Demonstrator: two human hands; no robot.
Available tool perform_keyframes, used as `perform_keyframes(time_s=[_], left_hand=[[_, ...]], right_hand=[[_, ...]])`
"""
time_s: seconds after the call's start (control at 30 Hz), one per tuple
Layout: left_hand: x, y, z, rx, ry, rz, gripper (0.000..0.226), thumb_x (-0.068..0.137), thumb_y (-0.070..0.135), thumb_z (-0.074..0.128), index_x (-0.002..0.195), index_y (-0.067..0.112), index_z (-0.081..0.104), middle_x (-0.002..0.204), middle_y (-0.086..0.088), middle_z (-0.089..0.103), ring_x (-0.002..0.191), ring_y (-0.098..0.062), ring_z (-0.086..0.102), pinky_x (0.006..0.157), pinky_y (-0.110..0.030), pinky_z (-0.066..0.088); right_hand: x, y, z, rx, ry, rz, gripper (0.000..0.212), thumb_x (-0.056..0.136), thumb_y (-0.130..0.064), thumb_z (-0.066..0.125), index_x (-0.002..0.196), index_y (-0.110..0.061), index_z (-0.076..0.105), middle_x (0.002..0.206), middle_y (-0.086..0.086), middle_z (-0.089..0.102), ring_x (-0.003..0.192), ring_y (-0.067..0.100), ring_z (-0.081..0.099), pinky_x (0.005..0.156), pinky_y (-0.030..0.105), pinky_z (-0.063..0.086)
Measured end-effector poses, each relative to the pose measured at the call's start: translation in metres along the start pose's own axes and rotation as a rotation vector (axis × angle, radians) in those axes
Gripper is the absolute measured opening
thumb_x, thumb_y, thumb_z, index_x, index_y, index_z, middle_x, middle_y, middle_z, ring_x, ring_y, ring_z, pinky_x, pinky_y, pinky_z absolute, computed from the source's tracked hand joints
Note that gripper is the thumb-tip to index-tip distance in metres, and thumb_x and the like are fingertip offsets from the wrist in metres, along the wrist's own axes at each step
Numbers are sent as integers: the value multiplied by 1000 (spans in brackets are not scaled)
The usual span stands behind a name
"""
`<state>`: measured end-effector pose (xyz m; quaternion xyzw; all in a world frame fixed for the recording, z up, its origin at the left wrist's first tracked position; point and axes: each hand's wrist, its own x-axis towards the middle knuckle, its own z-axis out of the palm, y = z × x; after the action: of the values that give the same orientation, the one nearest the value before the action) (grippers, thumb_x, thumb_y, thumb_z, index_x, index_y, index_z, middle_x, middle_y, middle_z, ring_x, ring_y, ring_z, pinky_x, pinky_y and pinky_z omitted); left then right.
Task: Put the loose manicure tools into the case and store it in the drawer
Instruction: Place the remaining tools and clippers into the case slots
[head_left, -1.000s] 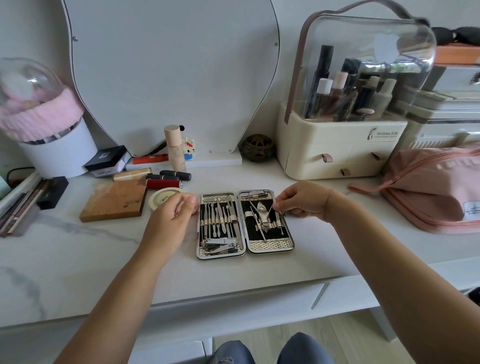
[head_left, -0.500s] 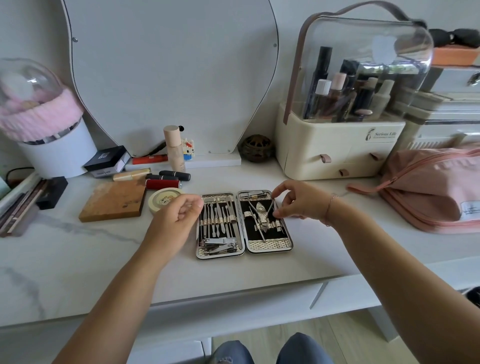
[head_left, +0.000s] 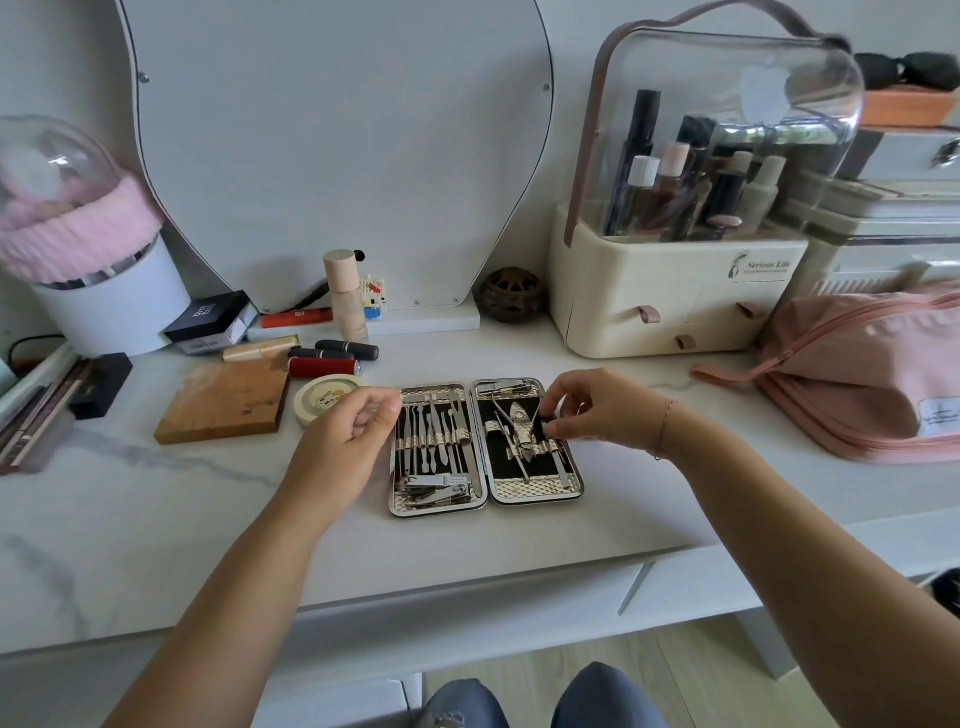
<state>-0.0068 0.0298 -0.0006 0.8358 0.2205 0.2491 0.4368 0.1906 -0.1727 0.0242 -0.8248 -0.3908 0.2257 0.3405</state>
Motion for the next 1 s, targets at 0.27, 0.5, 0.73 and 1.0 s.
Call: perform_keyframes(time_s=[0.27,0.5,0.73,1.0], left_hand=[[1,-2,0,18,-6,6,30,92,40,46,113,25,61,106,19,61,92,17,49,67,2,33],[1,-2,1,0,-9,4,31,91,42,46,112,24,62,108,15,63,95,14,51,72,-5,33],[0,-3,-1,-21,-17,-11,32,91,44,45,110,26,62,109,15,64,100,7,54,76,-9,35],[0,-1,0,-25,-15,-11,30,92,41,45,111,25,62,108,15,63,97,11,52,74,-7,34]], right_hand=[[-13,18,-37,101,511,1,9,82,-9,67,91,-8,69,63,-3,58,48,4,47,55,16,41],[-23,44,-50,-211,418,280,14,73,-27,76,76,-14,70,70,-1,64,67,14,55,62,27,42],[-16,26,-47,-275,318,379,15,74,-21,72,62,-14,67,59,2,58,55,18,48,41,19,36],[-18,18,-49,-336,260,387,15,75,-15,66,62,-9,70,50,2,54,49,17,42,39,17,32]])
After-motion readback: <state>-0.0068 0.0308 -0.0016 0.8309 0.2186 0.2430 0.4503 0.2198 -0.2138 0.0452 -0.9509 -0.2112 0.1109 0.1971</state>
